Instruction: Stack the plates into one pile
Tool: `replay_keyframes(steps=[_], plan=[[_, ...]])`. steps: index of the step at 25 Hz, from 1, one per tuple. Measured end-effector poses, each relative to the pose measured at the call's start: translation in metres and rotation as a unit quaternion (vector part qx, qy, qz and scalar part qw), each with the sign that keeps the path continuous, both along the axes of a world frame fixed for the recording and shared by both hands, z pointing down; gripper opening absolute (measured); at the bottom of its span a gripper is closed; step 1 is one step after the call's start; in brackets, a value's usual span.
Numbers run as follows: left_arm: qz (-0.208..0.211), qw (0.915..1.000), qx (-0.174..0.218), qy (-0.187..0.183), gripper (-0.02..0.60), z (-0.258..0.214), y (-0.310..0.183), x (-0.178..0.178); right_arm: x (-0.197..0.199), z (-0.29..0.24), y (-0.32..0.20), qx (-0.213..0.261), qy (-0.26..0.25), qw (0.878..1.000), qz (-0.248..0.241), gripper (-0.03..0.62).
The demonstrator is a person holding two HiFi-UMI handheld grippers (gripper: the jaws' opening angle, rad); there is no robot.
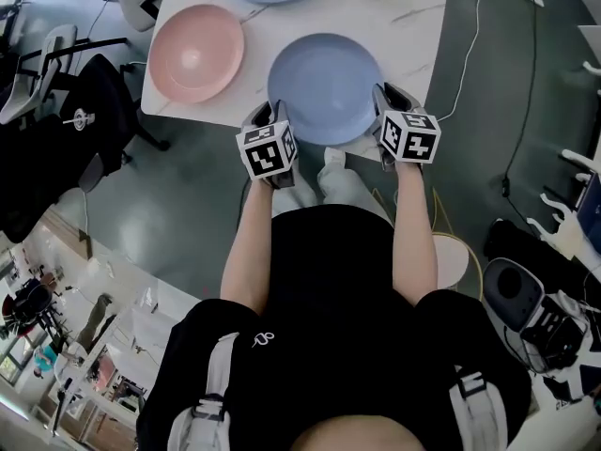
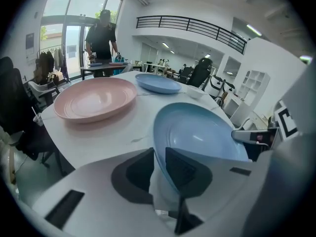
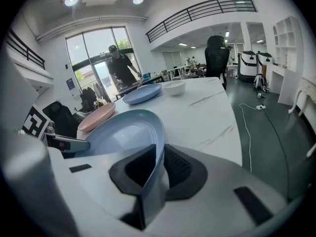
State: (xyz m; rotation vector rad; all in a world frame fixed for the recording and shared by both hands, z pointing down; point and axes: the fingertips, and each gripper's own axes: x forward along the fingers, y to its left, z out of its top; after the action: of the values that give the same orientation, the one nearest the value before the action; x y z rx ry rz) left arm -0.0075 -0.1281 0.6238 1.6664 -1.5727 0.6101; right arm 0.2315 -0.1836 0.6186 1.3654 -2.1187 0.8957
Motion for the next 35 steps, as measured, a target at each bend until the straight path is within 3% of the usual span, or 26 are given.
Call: replay_keyframes(steps=[3,9,16,25,35], plan=[[-0.010,0.9999,-0.004,0.010,0.077,-0.004,-0.002,0.001,0.002,-0.007,-0.003,-0.005,-0.009,1.000,0.003,0.049],[-0.043,0.9982,0.043,0.000,0.072,-0.036,-0.024,-0.023,-0.023,-0.041,-0.034,0.033,-0.032,0.999,-0.011,0.048],[-0.109,0.9916,0.068,-0.017,0.067,-0.061,-0.031,-0.085,-0.092,-0.055,-0.065,0.046,-0.050,0.995,-0.066,0.049],[-0.181,0.9799,0.071,-0.044,0.063,-0.073,-0.026,-0.180,-0.201,-0.061,-0.088,0.041,-0.066,0.987,-0.142,0.055],[-0.201,0.9764,0.062,-0.048,0.063,-0.070,-0.042,-0.258,-0.284,-0.058,-0.114,0.032,-0.063,0.984,-0.163,0.055]])
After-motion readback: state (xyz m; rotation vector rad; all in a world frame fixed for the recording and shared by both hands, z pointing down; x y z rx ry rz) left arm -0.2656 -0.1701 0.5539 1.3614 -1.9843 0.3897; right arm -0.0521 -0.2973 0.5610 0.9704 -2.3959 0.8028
